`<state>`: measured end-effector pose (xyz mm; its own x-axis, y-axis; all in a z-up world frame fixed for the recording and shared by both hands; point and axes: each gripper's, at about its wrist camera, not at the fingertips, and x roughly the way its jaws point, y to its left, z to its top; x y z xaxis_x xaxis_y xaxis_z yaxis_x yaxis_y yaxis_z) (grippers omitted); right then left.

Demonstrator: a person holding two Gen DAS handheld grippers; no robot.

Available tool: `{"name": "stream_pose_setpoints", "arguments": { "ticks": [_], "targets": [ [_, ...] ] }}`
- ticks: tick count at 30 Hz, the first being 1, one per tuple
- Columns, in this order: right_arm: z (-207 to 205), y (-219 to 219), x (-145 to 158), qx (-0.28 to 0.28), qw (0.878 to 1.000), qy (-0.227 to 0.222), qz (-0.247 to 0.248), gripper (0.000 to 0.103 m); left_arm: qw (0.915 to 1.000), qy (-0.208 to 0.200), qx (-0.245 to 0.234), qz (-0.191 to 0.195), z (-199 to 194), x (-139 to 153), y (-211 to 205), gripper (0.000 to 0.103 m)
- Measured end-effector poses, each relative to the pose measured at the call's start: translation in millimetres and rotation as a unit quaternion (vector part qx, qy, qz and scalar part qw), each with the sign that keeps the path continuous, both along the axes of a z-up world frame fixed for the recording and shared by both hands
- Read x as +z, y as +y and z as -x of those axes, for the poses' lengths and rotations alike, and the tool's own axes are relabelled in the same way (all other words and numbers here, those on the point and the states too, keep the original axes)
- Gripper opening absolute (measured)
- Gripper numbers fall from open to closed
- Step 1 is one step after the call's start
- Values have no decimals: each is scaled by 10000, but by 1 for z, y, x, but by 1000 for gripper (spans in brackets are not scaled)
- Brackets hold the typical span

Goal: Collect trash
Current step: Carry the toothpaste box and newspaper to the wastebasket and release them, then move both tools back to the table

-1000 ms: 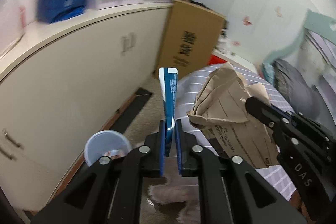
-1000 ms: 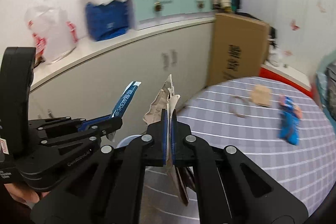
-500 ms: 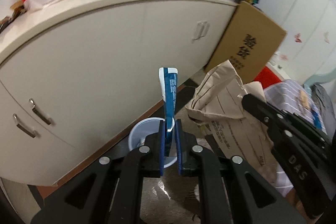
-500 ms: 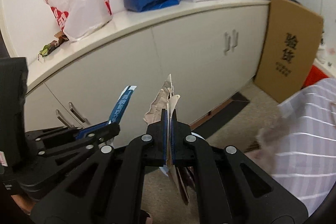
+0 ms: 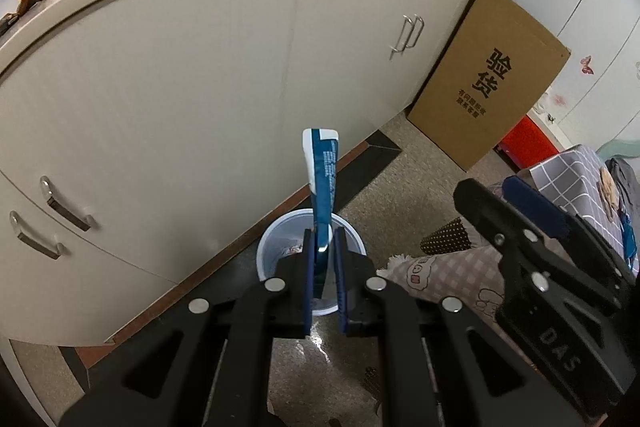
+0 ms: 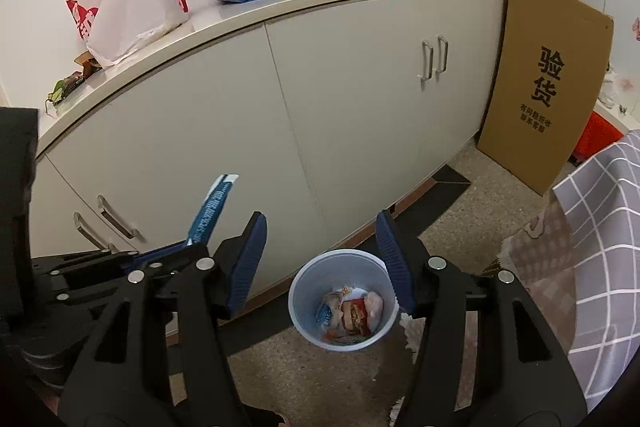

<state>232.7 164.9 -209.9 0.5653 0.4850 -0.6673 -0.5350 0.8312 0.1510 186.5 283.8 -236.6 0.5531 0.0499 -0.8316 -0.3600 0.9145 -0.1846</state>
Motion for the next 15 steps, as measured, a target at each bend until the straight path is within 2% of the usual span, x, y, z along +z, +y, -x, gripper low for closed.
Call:
{"name": "stream_pose_setpoints", "arguments": {
  "ticks": [7,15],
  "targets": [
    [3,-12,7,-193,9995,-244,43,62,9999,17,-103,-13,-5,-1,-11,9],
    [0,-31,14,-435,9983,-363,-145,64,9997,43,-244,-19,-19,1,-22,9]
  ]
}}
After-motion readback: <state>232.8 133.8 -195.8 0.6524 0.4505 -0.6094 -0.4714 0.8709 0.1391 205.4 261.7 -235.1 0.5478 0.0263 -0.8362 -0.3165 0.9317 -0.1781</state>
